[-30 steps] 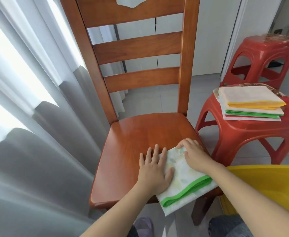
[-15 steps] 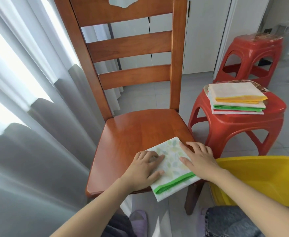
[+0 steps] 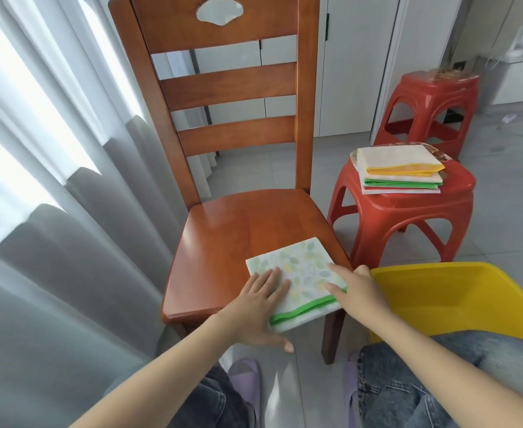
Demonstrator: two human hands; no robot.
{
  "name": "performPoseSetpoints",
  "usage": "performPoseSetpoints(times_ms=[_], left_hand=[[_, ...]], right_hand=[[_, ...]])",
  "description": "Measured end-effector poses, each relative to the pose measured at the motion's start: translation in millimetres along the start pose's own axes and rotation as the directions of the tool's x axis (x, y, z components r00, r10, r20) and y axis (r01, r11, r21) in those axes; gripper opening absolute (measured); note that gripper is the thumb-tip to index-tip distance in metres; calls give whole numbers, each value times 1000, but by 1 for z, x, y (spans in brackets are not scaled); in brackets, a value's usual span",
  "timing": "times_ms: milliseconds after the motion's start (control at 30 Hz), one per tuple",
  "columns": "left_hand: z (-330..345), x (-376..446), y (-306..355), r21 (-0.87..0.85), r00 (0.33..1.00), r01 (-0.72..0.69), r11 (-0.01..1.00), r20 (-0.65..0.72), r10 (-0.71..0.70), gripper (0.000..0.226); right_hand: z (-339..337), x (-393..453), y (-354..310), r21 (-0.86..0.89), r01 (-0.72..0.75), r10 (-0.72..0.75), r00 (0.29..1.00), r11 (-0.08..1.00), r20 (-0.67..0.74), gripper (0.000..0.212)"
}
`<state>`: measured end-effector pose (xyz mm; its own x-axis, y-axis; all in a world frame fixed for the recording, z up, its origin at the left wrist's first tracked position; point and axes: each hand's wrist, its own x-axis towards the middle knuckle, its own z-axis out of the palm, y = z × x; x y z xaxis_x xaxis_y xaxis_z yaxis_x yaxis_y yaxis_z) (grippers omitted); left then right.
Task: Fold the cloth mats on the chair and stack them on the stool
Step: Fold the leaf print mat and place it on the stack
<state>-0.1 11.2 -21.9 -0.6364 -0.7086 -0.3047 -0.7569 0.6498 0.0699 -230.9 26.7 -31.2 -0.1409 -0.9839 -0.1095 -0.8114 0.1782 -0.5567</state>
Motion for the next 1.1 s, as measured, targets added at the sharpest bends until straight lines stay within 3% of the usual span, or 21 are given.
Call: performPoseSetpoints(times_ms=[167, 300, 433, 567, 667, 800, 900, 1000, 1100], left_hand=[[12, -5, 9, -34, 994, -18, 999, -106, 14, 83], [4, -16, 5, -216, 967, -122, 969, -246, 67, 54], [-23, -21, 7, -390, 899, -120, 913, -433, -67, 34], [-64, -17, 7, -526, 817, -95, 845, -526, -236, 23], [-98, -8, 11, -611, 771, -130, 781, -557, -308, 16], [-139, 24, 22, -757, 737, -167, 631, -521, -430, 14], [-161, 57, 35, -875, 698, -181, 448, -435, -568, 26], [-175, 86, 47, -941, 785, -234, 243, -330, -524, 46], [-179, 126, 49, -946, 844, -260, 194, -320, -430, 63]], right_hand=[[1, -12, 2, 415, -48, 74, 996, 909, -48, 33], [-5, -18, 4, 558, 49, -6, 997, 828, -79, 16], [-25, -16, -3, 598, 100, -66, 995, 795, -78, 18], [-63, -15, -19, 807, 39, -84, 996, 590, 13, 19], [-97, -10, -24, 774, 110, -164, 986, 623, -8, 26], [-134, 11, -28, 666, 218, -141, 976, 714, -169, 13], [-154, 35, -22, 699, 232, -72, 965, 676, -251, 10], [-169, 64, -8, 721, 226, 1, 954, 655, -300, 6], [-183, 99, 12, 741, 198, 87, 941, 642, -327, 11]])
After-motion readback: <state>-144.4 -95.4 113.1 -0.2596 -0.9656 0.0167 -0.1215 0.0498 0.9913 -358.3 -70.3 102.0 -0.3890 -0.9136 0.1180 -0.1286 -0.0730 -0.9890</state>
